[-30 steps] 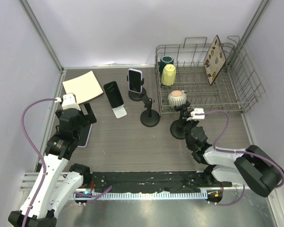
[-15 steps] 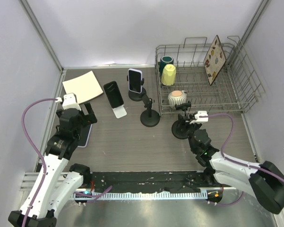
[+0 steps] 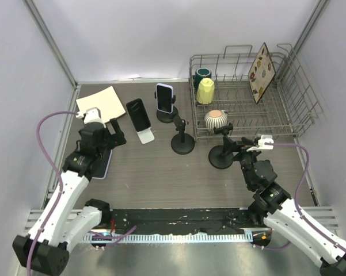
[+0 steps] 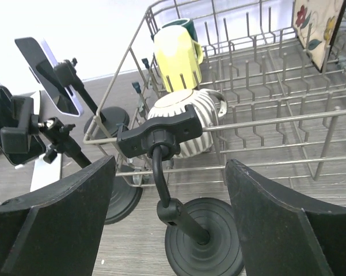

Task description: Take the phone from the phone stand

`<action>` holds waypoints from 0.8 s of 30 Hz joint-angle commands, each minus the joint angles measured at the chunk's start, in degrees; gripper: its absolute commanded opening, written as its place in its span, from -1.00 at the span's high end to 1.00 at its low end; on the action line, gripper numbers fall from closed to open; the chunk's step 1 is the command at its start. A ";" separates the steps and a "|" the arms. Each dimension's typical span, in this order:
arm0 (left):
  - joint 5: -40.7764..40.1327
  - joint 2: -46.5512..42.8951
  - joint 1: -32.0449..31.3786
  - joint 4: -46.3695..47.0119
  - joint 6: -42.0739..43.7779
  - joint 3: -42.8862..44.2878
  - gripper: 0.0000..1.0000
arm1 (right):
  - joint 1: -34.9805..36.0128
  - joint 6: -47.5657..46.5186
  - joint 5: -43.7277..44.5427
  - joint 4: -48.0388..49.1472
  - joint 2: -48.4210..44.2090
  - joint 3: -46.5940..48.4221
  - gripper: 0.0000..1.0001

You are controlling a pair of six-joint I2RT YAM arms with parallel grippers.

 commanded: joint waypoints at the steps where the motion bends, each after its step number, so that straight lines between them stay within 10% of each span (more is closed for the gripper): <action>1: 2.10 9.13 -0.20 1.75 -7.10 6.45 -0.99 | -0.31 0.66 1.70 -3.29 -4.35 0.80 -0.65; 24: -28.75 50.21 -11.36 5.43 -15.11 31.78 -0.99 | -0.23 3.64 2.14 4.89 -14.29 -9.31 -0.66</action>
